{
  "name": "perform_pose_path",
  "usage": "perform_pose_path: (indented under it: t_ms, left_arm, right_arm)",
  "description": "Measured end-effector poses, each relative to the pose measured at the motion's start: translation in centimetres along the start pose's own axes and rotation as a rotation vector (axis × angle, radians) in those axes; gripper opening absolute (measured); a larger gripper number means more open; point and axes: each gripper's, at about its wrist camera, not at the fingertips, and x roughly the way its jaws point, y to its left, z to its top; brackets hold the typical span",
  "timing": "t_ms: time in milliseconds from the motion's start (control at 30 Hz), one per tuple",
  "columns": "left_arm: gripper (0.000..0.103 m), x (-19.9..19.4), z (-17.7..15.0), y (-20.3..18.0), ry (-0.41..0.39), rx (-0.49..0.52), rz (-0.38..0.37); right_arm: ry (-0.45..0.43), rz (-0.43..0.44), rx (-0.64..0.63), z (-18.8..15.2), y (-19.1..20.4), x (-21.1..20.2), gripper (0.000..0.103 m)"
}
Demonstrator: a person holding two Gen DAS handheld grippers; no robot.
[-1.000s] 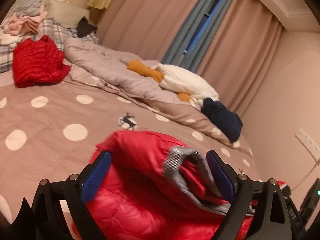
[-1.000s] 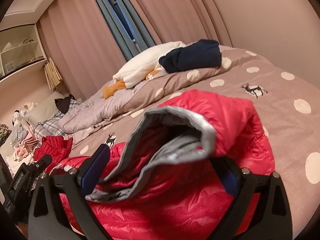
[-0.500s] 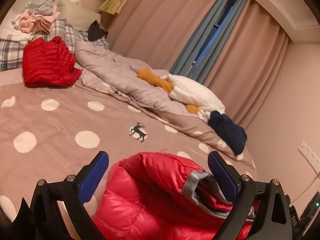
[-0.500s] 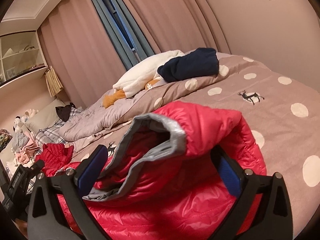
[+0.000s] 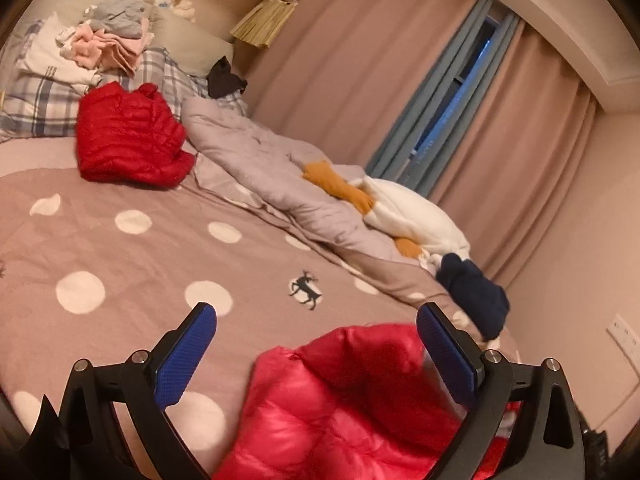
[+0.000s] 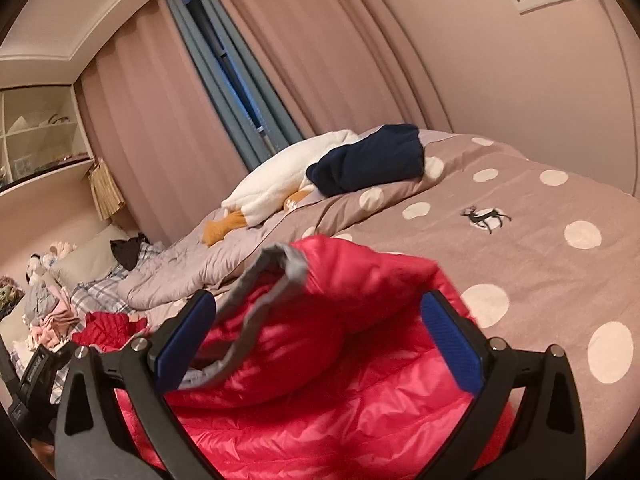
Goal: Fold large clothes
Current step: 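Open both tools and release the jacket onto the bed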
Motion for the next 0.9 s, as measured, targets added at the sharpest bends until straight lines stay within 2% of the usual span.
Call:
perform_pose_path:
  t_ms: [133, 567, 633, 767, 900]
  left_arm:
    - [0.099, 0.6, -0.1, 0.0, 0.031, 0.007, -0.001]
    - [0.099, 2.4, -1.7, -1.6, 0.088, 0.107, -0.002]
    - [0.099, 3.5, -2.1, -1.7, 0.107, 0.118, 0.004]
    - [0.099, 6.8, -3.1, -1.8, 0.144, 0.143, 0.03]
    - [0.099, 11.2, -4.7, -0.9, 0.213, 0.165, 0.1]
  right_arm:
    - [-0.023, 0.006, 0.008, 0.2, -0.1, -0.4, 0.103]
    - [0.034, -0.017, -0.047, -0.3, 0.5, 1.4, 0.103]
    - [0.041, -0.018, -0.057, -0.4, 0.5, 2.0, 0.103]
    - [0.079, -0.073, -0.115, -0.8, 0.5, 4.5, 0.103]
    - [0.13, -0.124, -0.2, -1.6, 0.0, 8.2, 0.103]
